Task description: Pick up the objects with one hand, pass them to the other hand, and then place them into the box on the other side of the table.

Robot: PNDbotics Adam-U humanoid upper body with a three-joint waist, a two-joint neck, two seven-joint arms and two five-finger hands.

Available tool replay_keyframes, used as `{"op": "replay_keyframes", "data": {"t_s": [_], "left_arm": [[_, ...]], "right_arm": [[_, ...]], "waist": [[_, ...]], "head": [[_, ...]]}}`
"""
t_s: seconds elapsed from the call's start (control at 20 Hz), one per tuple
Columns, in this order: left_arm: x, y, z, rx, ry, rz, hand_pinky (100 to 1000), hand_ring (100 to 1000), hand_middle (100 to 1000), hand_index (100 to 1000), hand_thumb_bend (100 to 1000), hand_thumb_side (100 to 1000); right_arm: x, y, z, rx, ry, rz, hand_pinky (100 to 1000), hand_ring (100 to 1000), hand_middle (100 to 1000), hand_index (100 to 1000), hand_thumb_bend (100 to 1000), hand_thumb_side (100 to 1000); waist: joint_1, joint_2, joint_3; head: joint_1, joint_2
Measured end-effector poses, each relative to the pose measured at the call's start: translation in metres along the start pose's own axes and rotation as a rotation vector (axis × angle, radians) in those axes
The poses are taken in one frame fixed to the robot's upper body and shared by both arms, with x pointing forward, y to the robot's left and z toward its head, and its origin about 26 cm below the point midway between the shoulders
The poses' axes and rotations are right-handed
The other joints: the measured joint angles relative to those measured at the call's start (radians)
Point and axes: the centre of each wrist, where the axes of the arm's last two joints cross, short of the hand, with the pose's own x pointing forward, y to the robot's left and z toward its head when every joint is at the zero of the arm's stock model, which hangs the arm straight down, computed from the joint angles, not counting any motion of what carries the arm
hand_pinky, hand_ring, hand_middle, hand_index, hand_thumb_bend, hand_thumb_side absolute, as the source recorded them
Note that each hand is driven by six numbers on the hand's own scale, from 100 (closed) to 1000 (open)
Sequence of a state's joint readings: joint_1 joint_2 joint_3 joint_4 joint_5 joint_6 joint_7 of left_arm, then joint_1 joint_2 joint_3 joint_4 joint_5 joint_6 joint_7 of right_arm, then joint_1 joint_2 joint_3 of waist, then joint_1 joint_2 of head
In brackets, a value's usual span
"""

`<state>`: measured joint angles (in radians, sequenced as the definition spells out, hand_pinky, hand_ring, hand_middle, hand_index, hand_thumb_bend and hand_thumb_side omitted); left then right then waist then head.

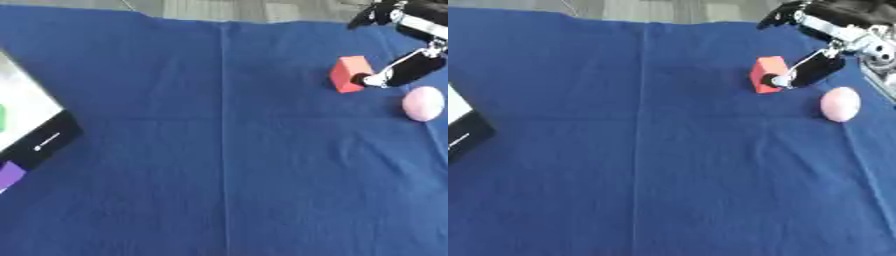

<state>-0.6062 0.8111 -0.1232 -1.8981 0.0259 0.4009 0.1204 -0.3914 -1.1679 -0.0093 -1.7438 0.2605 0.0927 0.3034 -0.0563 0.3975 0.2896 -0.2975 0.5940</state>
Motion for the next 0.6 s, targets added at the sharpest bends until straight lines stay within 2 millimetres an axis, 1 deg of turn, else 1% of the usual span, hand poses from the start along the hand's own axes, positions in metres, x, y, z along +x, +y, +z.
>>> {"op": "replay_keyframes", "data": {"t_s": [0.15, 0.25, 0.3, 0.6], "left_arm": [[0.001, 0.0, 0.0, 0.003, -0.005, 0.004, 820, 651, 654, 769, 359, 506], [0.002, 0.0, 0.001, 0.004, -0.005, 0.004, 820, 652, 655, 769, 359, 507], [0.002, 0.0, 0.001, 0.004, -0.007, 0.004, 820, 653, 655, 769, 359, 507], [0.004, 0.0, 0.001, 0.008, -0.011, 0.005, 819, 654, 656, 769, 357, 505]], "right_arm": [[-0.005, 0.001, 0.0, -0.002, 0.017, 0.006, 927, 907, 866, 856, 458, 103], [-0.008, 0.001, 0.001, -0.002, 0.026, 0.018, 929, 908, 867, 857, 441, 100], [-0.009, 0.002, 0.001, 0.001, 0.03, 0.027, 936, 909, 870, 858, 410, 100], [-0.021, 0.003, 0.005, 0.02, 0.099, 0.11, 949, 912, 877, 859, 362, 100]], "waist": [[0.0, 0.01, 0.007], [0.0, 0.016, 0.015], [-0.001, 0.02, 0.018], [-0.005, 0.045, 0.04]], "head": [[-0.009, -0.008], [-0.014, -0.015], [-0.018, -0.018], [-0.037, -0.041]]}}
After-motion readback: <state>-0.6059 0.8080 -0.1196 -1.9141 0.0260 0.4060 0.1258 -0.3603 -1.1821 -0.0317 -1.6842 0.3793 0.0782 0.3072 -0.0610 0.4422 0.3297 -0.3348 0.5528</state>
